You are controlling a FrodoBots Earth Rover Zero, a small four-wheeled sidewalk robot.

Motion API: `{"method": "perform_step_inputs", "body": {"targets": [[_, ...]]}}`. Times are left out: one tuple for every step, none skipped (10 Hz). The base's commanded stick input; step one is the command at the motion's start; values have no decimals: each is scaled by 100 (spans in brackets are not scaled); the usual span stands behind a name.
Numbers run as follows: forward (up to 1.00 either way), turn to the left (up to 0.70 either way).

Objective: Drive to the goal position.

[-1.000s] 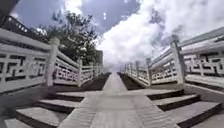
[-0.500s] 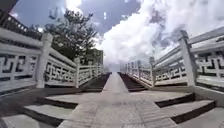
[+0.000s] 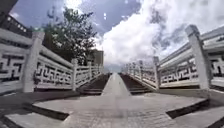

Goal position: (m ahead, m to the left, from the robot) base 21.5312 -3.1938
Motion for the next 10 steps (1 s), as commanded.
{"method": "perform_step_inputs", "body": {"targets": [[70,0],[70,0],[70,0],[70,0],[70,0],[70,0],[70,0],[70,0],[70,0],[70,0]]}}
